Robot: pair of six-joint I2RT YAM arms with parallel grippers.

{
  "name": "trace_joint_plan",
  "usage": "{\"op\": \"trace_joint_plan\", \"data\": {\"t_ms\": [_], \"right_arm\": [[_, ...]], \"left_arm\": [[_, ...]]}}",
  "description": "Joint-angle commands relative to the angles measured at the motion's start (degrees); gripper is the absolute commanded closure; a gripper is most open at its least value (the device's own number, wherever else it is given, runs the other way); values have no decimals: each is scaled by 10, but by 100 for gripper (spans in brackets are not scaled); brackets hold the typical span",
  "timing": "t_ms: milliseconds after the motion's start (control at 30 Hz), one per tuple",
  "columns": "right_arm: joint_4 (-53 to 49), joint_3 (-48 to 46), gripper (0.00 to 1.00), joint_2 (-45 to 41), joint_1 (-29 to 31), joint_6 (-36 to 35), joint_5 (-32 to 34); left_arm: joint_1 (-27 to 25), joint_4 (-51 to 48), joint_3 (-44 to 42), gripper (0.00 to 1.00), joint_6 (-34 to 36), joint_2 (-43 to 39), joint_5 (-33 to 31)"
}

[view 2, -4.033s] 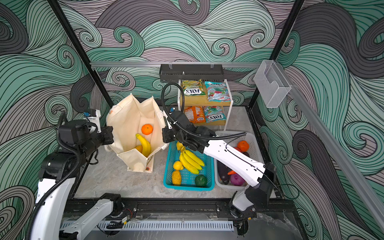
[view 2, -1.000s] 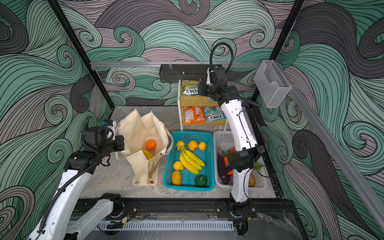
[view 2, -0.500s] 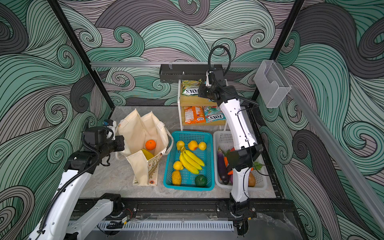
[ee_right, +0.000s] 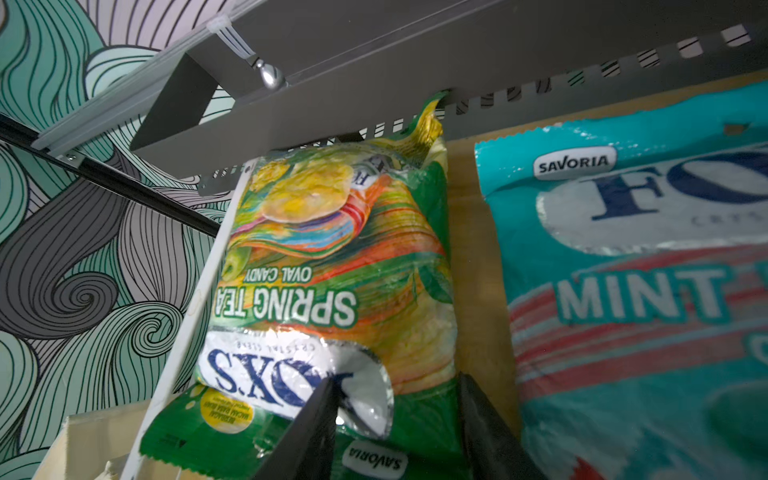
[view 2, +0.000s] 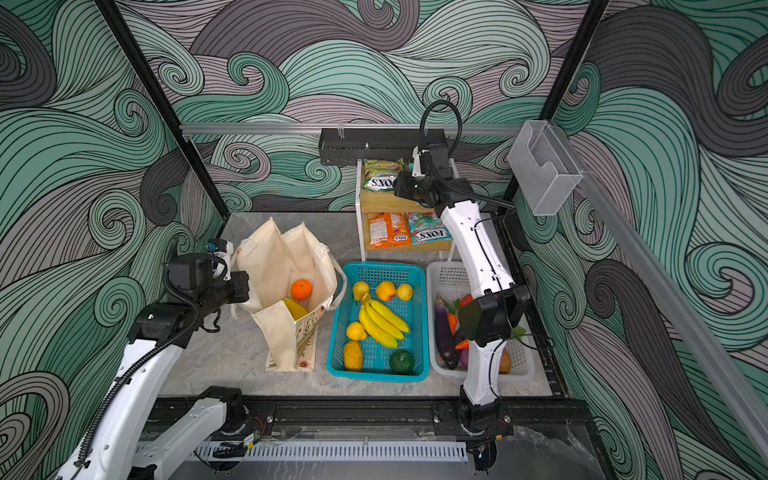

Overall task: Place the food into the grocery bag and tie it
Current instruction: 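Grasp the green Fox's Spring Tea candy bag on the shelf with the right gripper, then pull the candy bag off the shelf and carry it over the tote bag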

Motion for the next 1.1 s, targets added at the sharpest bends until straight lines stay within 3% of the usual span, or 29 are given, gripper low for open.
{"op": "trace_joint_plan", "data": {"t_ms": [0, 233, 367, 400, 1067], "right_arm": [[37, -35, 56, -24, -3, 21, -16], [48, -42, 70, -29, -5, 26, -26], [60, -38, 96, -33, -4, 28, -41], [60, -34, 97, -34, -5, 28, -50], [72, 81, 100, -57, -3, 57, -137]], "left_arm": [[7, 0, -3, 100, 7, -10, 6], [6, -1, -3, 100, 6, -8, 7], [7, -1, -2, 100, 7, -9, 7], [7, -1, -3, 100, 7, -9, 7], [7, -1, -3, 100, 6, -13, 10]]}}
